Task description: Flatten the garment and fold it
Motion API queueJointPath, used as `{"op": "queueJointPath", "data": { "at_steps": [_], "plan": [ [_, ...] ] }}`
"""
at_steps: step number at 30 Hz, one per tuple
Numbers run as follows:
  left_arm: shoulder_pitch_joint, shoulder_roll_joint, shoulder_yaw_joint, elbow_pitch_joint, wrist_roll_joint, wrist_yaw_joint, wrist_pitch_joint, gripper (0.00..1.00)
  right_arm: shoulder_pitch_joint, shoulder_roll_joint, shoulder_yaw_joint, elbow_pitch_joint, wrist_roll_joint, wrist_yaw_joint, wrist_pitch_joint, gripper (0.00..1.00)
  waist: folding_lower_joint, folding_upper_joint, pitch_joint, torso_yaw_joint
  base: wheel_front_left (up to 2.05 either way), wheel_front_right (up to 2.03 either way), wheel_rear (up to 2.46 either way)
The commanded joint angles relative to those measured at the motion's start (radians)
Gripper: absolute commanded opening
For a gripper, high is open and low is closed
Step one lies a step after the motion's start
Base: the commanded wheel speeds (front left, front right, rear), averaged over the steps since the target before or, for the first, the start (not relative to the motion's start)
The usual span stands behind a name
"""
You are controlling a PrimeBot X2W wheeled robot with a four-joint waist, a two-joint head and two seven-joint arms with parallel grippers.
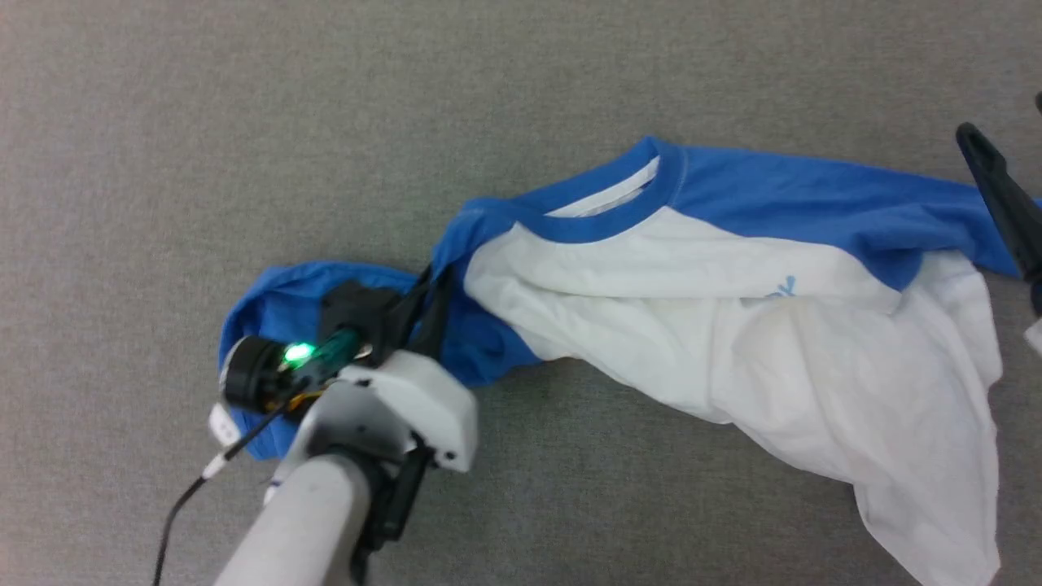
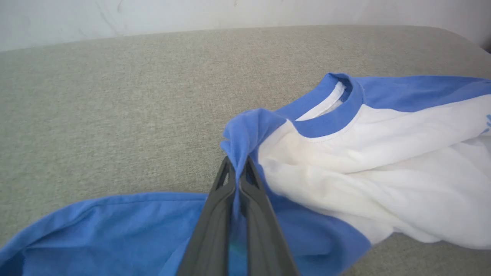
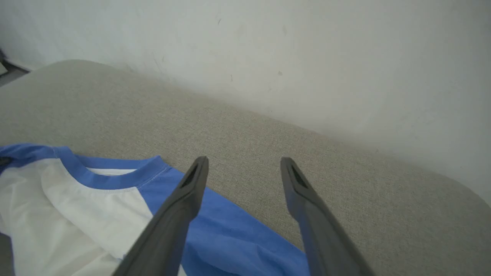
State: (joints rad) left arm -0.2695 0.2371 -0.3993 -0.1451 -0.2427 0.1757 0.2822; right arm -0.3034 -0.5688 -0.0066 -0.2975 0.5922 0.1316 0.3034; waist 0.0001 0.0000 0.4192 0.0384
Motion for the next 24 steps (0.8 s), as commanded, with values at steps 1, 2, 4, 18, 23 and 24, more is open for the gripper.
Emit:
{"op": "queueJointPath", "data": {
  "at_steps": [1, 2, 4, 18, 23, 24],
  "plan": [
    [-0.046, -0.023, -0.023, -0.003, 0.015, -0.011, -0.001, 0.0, -0.07, -0.085, 0.066, 0.043, 0.021, -0.001, 0.085, 1.0, -0.0001, 0.0, 0.052, 0.038, 0.0, 0.0, 0.0],
    [-0.046, -0.023, -0.023, -0.003, 0.015, -0.011, -0.001, 0.0, -0.07, -0.085, 0.066, 0.043, 0.021, -0.001, 0.085, 1.0, -0.0001, 0.0, 0.052, 0.038, 0.0, 0.0, 0.0],
    [-0.079, -0.048, -0.049, 0.002, 0.023, -0.016, -0.005, 0.0, -0.143, -0.155, 0.142, 0.092, 0.061, -0.001, 0.177, 1.0, -0.0001, 0.0, 0.077, 0.057, 0.0, 0.0, 0.0],
    [-0.165, -0.119, -0.127, 0.049, 0.03, -0.038, -0.038, 0.0, -0.48, -0.41, 0.709, 0.227, 0.063, -0.001, 0.32, 1.0, -0.0001, 0.0, 0.151, 0.172, 0.0, 0.0, 0.0],
    [-0.163, -0.124, -0.132, 0.06, 0.023, -0.037, -0.052, 0.0, -0.544, -0.449, 0.836, 0.296, 0.069, -0.001, 0.292, 1.0, -0.0001, 0.0, 0.157, 0.192, 0.0, 0.0, 0.0],
    [-0.164, -0.124, -0.133, 0.062, 0.022, -0.036, -0.053, 0.0, -0.552, -0.455, 0.858, 0.307, 0.082, -0.001, 0.292, 1.0, -0.0001, 0.0, 0.159, 0.193, 0.0, 0.0, 0.0]
  ]
}}
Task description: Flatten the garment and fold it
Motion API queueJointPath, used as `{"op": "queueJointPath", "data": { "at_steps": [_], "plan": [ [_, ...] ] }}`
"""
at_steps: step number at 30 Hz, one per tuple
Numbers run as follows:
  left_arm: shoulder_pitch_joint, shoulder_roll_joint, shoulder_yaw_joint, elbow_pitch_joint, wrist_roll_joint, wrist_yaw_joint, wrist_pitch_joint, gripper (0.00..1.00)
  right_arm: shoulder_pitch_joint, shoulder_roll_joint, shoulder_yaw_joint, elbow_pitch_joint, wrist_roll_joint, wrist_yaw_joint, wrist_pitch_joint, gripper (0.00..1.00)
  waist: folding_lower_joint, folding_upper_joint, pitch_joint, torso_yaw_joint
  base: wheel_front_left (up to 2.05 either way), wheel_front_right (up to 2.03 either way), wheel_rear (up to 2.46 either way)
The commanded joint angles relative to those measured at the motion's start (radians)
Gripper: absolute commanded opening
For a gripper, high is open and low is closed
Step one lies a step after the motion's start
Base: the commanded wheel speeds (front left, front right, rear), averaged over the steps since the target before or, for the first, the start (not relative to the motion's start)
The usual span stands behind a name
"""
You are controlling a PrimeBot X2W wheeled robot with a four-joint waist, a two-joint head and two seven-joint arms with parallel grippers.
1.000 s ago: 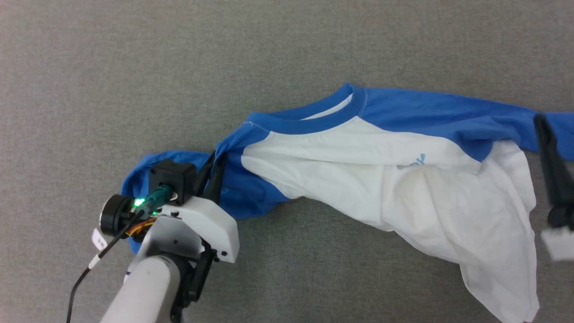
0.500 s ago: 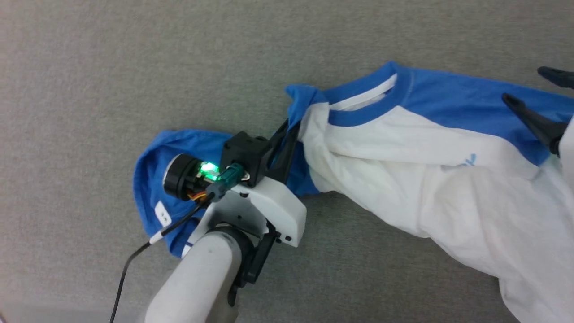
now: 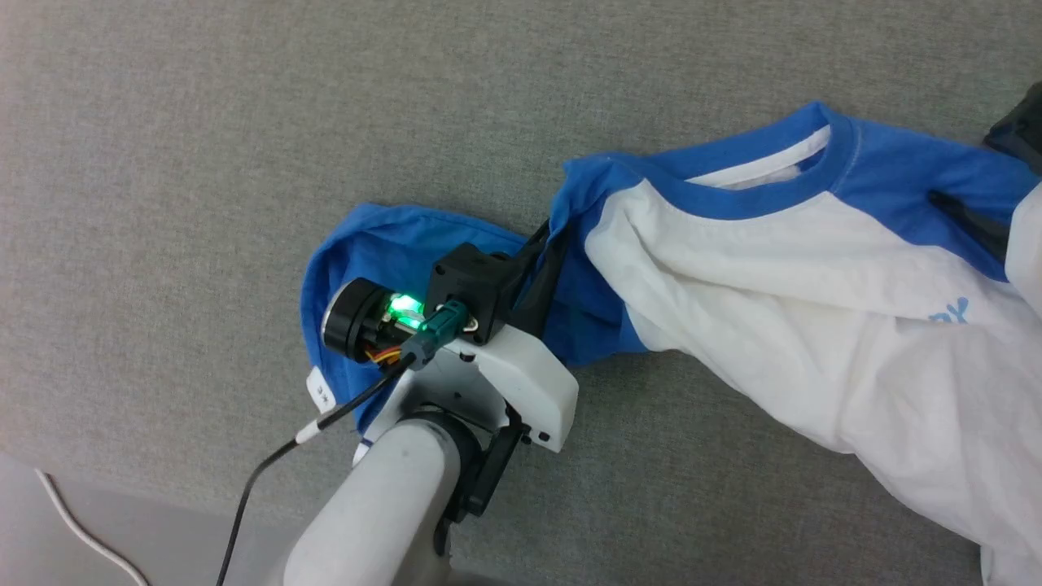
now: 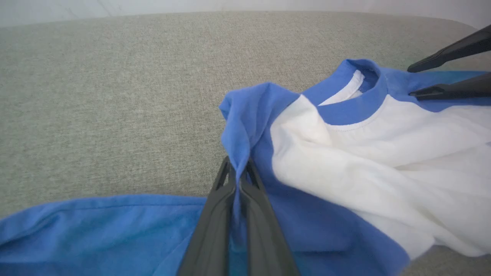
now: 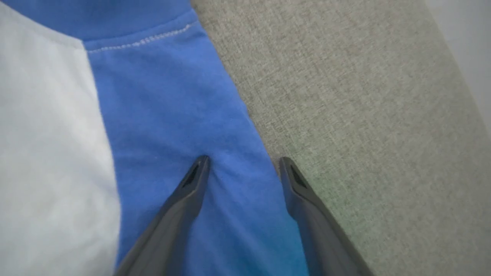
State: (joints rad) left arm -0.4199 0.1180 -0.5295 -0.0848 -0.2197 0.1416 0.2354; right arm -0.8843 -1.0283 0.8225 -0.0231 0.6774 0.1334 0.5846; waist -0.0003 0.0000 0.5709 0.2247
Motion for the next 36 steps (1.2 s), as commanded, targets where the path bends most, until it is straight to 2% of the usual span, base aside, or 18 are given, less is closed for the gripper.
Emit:
{"op": "queueJointPath", "data": {
  "at_steps": [1, 2, 5, 8, 15, 20, 24, 29, 32, 36],
  "plan": [
    [-0.014, -0.006, -0.003, 0.004, -0.001, -0.001, -0.008, 0.0, 0.019, 0.0, 0.046, 0.041, 0.01, -0.003, 0.009, 0.42, 0.0003, 0.0, 0.008, 0.007, 0.0, 0.0, 0.0],
    [-0.015, -0.006, -0.002, 0.005, -0.002, -0.001, -0.009, 0.0, 0.01, -0.004, 0.061, 0.048, 0.021, -0.003, 0.005, 0.0, 0.0003, 0.0, 0.009, 0.006, 0.0, 0.0, 0.0],
    [-0.016, -0.001, 0.003, 0.011, -0.005, 0.001, -0.016, 0.0, -0.025, -0.006, 0.08, 0.064, 0.038, -0.003, -0.037, 0.0, 0.0003, 0.0, 0.002, -0.005, 0.0, 0.0, 0.0],
    [-0.023, 0.003, 0.016, 0.019, -0.007, 0.004, -0.046, 0.0, -0.049, 0.026, 0.049, 0.11, 0.046, -0.003, -0.146, 0.0, 0.0003, 0.0, -0.024, -0.023, 0.0, 0.0, 0.0],
    [-0.078, 0.035, 0.072, 0.031, 0.016, 0.019, -0.15, 0.0, -0.025, 0.179, -0.149, 0.234, 0.062, -0.003, -0.452, 0.0, 0.0003, 0.0, -0.157, -0.09, 0.0, 0.0, 0.0],
    [-0.148, 0.076, 0.107, 0.033, 0.033, 0.011, -0.172, 0.0, -0.002, 0.269, -0.291, 0.253, 0.03, -0.003, -0.56, 0.0, 0.0003, 0.0, -0.274, -0.143, 0.0, 0.0, 0.0],
    [-0.255, 0.108, 0.133, 0.057, 0.04, -0.01, -0.142, 0.0, -0.022, 0.336, -0.383, 0.253, -0.028, -0.003, -0.569, 0.0, 0.0003, 0.0, -0.36, -0.172, 0.0, 0.0, 0.0],
    [-0.452, 0.136, 0.144, 0.128, 0.061, -0.052, -0.073, 0.0, -0.091, 0.403, -0.453, 0.246, -0.11, -0.003, -0.513, 0.0, 0.0003, 0.0, -0.434, -0.196, 0.0, 0.0, 0.0],
    [-0.567, 0.136, 0.144, 0.185, 0.056, -0.085, -0.033, 0.0, -0.151, 0.44, -0.481, 0.257, -0.152, -0.003, -0.473, 0.0, 0.0003, 0.0, -0.464, -0.21, 0.0, 0.0, 0.0],
    [-0.687, 0.108, 0.169, 0.288, 0.005, -0.106, 0.035, 0.0, -0.226, 0.497, -0.496, 0.279, -0.186, -0.003, -0.416, 0.0, 0.0003, 0.0, -0.487, -0.235, 0.0, 0.0, 0.0]
  ]
}}
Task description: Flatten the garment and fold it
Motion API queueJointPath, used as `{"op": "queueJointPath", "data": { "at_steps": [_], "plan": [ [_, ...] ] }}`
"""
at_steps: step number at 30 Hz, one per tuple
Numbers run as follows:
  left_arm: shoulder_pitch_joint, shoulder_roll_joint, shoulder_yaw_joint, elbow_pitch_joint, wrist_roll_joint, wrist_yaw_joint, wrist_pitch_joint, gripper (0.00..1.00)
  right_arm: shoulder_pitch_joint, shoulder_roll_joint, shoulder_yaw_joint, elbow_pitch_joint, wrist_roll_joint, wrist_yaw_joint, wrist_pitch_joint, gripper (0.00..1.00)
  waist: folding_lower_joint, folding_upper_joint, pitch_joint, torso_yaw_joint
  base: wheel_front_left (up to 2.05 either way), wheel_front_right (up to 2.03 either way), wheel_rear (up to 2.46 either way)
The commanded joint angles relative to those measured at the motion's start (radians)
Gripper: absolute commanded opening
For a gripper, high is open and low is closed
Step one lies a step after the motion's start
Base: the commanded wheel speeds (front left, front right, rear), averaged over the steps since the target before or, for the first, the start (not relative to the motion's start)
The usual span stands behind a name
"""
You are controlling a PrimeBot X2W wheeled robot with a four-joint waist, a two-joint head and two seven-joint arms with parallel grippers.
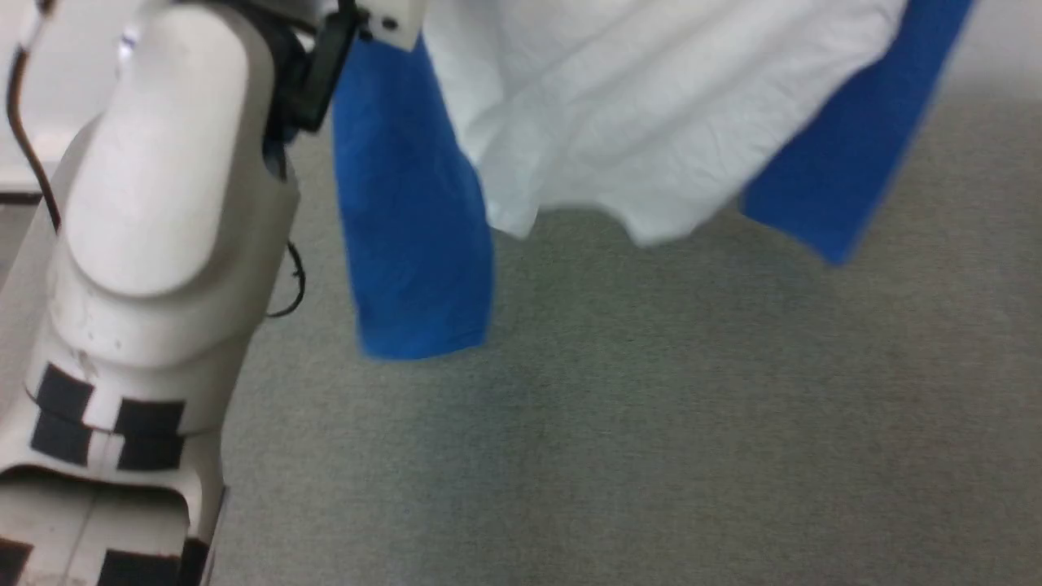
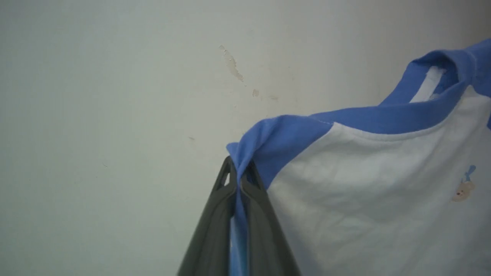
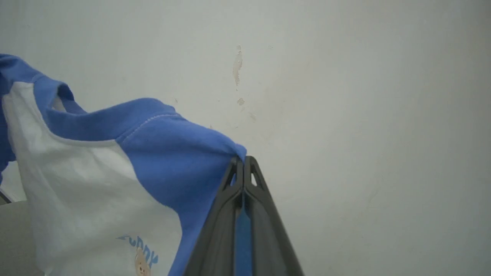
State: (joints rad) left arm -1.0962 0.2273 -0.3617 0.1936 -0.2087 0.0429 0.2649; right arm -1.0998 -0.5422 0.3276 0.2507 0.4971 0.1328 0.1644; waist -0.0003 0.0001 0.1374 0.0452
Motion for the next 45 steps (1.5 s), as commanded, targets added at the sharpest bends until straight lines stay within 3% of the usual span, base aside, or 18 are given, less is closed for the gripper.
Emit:
{"op": "queueJointPath", "data": {
  "at_steps": [1, 10, 20, 26, 33, 40, 45],
  "plan": [
    [-0.034, -0.002, 0.002, 0.033, -0.012, -0.013, 0.024, 0.0, -0.025, 0.022, 0.001, 0.007, -0.01, -0.002, 0.019, 0.0, 0.0003, -0.0001, -0.056, -0.062, 0.0, 0.0, 0.0],
    [-0.146, 0.006, -0.002, 0.085, -0.048, -0.036, 0.214, 0.0, -0.105, 0.049, 0.052, -0.041, 0.038, -0.002, 0.188, 0.0, 0.0003, -0.0001, 0.019, -0.126, 0.0, 0.0, 0.0],
    [-0.356, -0.065, -0.023, 0.098, 0.032, 0.065, 0.235, 0.0, -0.283, 0.004, 0.01, 0.008, 0.007, -0.002, 0.2, 0.0, 0.0003, -0.0001, 0.288, -0.143, 0.0, 0.0, 0.0],
    [-0.577, -0.105, -0.084, 0.19, 0.154, 0.105, 0.106, 0.0, -0.455, -0.013, 0.018, 0.083, -0.067, -0.002, 0.115, 0.0, 0.0003, -0.0001, 0.449, -0.127, 0.0, 0.0, 0.0],
    [-0.752, -0.134, -0.087, 0.3, 0.215, 0.188, -0.095, 0.0, -0.615, -0.02, 0.055, 0.167, -0.16, -0.002, -0.014, 0.0, 0.0003, -0.0001, 0.523, -0.093, 0.0, 0.0, 0.0],
    [-0.8, -0.124, -0.089, 0.348, 0.237, 0.222, -0.232, 0.0, -0.681, -0.086, 0.121, 0.204, -0.186, -0.002, -0.11, 0.0, 0.0003, -0.0001, 0.595, -0.075, 0.0, 0.0, 0.0],
    [-0.739, -0.098, -0.087, 0.358, 0.231, 0.241, -0.319, 0.0, -0.657, -0.136, 0.191, 0.213, -0.172, -0.002, -0.194, 0.0, 0.0003, -0.0001, 0.657, -0.087, 0.0, 0.0, 0.0]
  ]
}}
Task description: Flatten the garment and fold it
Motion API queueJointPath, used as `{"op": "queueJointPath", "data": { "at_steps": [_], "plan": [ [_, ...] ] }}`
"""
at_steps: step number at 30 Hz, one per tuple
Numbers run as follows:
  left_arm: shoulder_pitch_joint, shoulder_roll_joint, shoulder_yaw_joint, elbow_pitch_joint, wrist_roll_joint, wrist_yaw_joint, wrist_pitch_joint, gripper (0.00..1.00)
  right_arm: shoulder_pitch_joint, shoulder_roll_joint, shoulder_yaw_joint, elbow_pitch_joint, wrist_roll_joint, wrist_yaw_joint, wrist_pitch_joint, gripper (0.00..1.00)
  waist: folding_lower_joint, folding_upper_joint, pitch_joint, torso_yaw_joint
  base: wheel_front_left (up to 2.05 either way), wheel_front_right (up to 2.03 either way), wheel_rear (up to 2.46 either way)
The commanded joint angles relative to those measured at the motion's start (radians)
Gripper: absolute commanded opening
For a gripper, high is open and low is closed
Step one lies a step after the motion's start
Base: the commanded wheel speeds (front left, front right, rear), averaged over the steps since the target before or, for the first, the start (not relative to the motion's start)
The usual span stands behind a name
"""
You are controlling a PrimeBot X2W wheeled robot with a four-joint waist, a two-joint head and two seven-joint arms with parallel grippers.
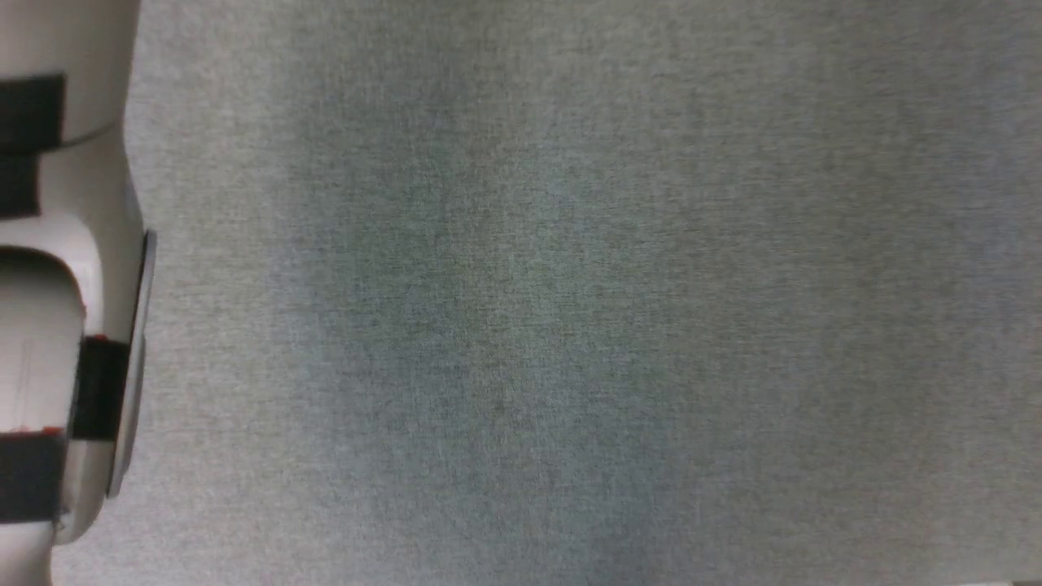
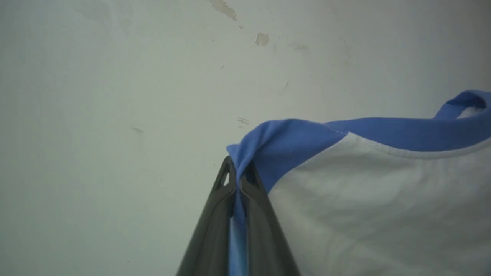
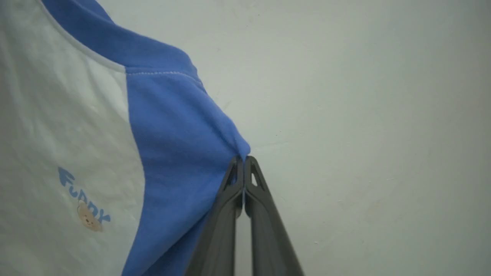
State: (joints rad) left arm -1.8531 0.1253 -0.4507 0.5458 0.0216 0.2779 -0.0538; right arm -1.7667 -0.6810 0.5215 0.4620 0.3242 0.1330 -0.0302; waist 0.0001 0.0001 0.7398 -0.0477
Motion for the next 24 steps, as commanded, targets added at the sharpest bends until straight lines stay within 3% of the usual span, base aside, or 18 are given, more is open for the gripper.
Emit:
{"op": "queueJointPath", "data": {
  "at_steps": [1, 8, 16, 20, 24],
  "plan": [
    [0.039, 0.01, -0.001, 0.007, -0.003, 0.002, -0.013, 0.0, 0.025, -0.005, 0.011, 0.0, 0.01, -0.002, -0.021, 0.0, -0.0001, -0.0001, 0.06, 0.003, 0.0, 0.0, 0.0],
    [0.221, 0.044, -0.035, -0.076, -0.045, -0.046, -0.072, 0.0, 0.191, -0.092, 0.13, -0.098, 0.112, -0.002, -0.14, 0.0, -0.0001, -0.0001, 0.032, -0.012, 0.0, 0.0, 0.0],
    [0.565, 0.133, -0.137, -0.393, -0.081, -0.115, 0.057, 0.0, 0.467, -0.25, 0.132, -0.309, 0.265, -0.002, -0.189, 0.0, -0.0001, -0.0001, -0.068, -0.007, 0.0, 0.0, 0.0],
    [0.791, 0.201, -0.189, -0.589, -0.083, -0.09, 0.156, 0.0, 0.668, -0.291, 0.063, -0.379, 0.309, -0.002, -0.203, 0.0, -0.0001, -0.0001, -0.128, -0.005, 0.0, 0.0, 0.0],
    [0.995, 0.273, -0.228, -0.742, -0.074, -0.042, 0.238, 0.0, 0.885, -0.289, -0.011, -0.413, 0.31, -0.002, -0.211, 0.0, -0.0001, -0.0001, -0.186, 0.001, 0.0, 0.0, 0.0]
  ]
}}
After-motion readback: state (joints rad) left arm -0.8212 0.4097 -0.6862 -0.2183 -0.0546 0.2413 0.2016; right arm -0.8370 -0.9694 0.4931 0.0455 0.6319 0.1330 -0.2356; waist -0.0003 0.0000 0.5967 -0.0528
